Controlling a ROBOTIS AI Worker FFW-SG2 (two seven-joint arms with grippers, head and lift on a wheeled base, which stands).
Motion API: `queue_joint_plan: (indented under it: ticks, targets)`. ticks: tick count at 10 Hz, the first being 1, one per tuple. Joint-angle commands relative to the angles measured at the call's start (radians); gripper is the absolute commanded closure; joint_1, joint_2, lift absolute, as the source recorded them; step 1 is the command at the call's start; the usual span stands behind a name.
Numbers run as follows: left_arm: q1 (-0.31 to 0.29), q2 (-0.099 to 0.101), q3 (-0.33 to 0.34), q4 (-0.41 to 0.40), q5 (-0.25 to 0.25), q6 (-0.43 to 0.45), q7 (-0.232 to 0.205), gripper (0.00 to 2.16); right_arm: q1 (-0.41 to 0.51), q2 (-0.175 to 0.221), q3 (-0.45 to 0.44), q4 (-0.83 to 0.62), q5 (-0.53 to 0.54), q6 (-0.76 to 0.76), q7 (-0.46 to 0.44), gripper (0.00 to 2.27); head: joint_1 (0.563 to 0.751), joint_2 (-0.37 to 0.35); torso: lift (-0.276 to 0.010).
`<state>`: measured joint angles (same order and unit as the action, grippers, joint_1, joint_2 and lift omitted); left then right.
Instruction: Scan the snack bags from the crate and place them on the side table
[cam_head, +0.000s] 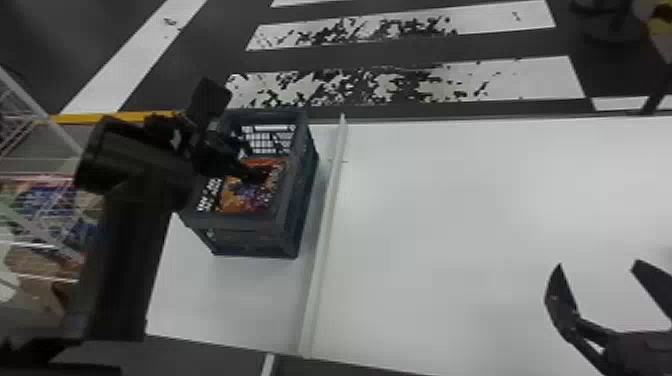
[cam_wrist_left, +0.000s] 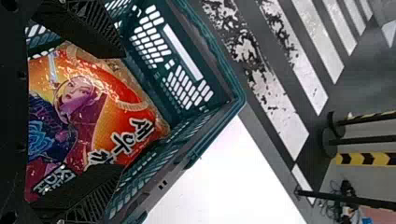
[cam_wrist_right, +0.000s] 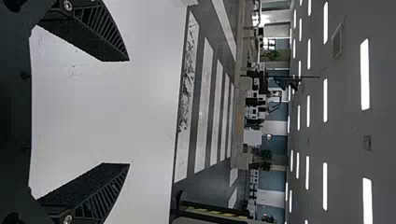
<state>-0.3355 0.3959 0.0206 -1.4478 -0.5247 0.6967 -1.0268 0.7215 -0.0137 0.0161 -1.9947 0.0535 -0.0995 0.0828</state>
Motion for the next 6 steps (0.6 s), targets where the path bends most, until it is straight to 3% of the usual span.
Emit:
queue_joint_plan:
  ticks: [1, 2, 4, 6]
  targets:
    - [-0.030, -0.003, -0.047, 0.069, -0.061, -0.001, -0.012, 0.02, 0.006, -0.008, -0.007, -0.003, -0.004, -0.002, 0.000, 0.07, 0.695, 0.206, -0.094]
    - [-0.037, -0.008, -0.057, 0.089, -0.090, -0.001, -0.015, 0.02, 0.007, -0.012, -0.010, -0.001, -0.011, -0.005, 0.002, 0.07, 0.695, 0.203, -0.094]
    - [-0.074, -0.012, -0.077, 0.126, -0.152, 0.005, -0.068, 0.02, 0.007, -0.017, -0.010, -0.003, -0.015, -0.002, 0.006, 0.07, 0.695, 0.204, -0.094]
    - [-0.109, -0.020, -0.110, 0.190, -0.183, 0.008, -0.090, 0.02, 0.007, -0.019, -0.010, -0.001, -0.027, -0.002, 0.012, 0.07, 0.695, 0.206, -0.094]
